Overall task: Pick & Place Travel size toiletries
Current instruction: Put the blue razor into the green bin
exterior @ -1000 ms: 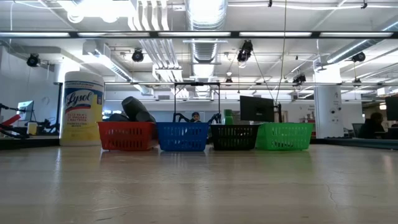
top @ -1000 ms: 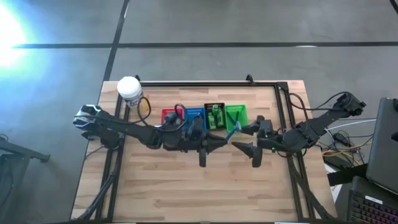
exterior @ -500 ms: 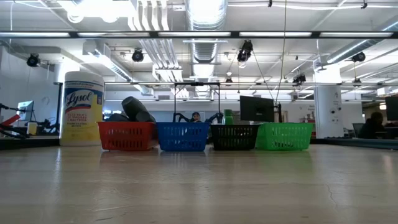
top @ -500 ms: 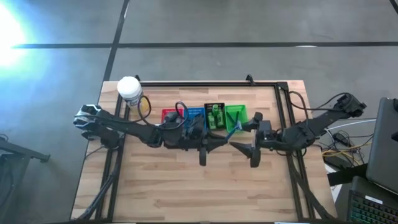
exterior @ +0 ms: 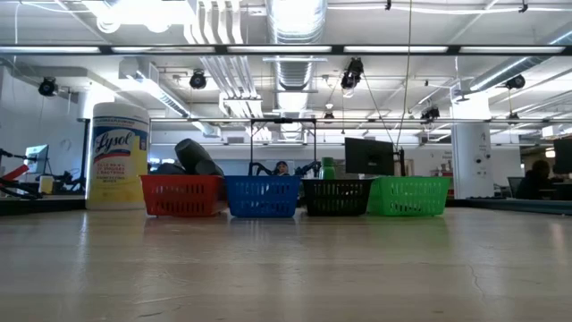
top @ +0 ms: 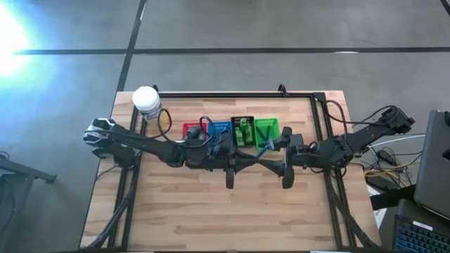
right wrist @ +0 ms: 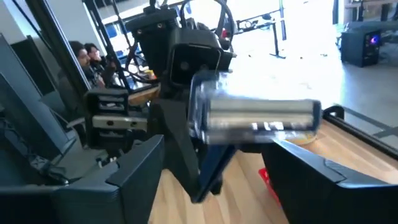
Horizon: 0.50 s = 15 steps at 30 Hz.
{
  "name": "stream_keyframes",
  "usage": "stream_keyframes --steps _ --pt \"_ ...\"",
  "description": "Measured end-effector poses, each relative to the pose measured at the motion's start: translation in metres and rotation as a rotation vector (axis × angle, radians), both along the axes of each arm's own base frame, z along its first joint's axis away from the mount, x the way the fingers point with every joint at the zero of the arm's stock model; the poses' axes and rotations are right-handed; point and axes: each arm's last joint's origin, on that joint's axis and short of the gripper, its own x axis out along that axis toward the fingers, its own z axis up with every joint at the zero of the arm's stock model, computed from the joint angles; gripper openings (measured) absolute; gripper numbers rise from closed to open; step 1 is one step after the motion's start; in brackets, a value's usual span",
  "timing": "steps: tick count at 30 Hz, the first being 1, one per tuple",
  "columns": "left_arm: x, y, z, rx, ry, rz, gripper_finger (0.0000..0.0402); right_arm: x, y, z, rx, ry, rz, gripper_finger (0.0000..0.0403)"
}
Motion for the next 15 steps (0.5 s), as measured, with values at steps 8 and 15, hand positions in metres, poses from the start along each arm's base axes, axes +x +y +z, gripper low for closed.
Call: stream_keyframes --steps 8,15 --pt "0.0020 -0.0007 -0.0022 0.033 -0.004 -0.006 0.0028 0.0016 -0.0017 -0.0017 0.008 0.012 -0.007 0.0205" --pt "0.0020 -0.0007 -0.0021 0.043 -0.006 -0.006 0.0028 0.0013 -0.0017 -0.0050 0.011 0.039 -0.008 0.0147"
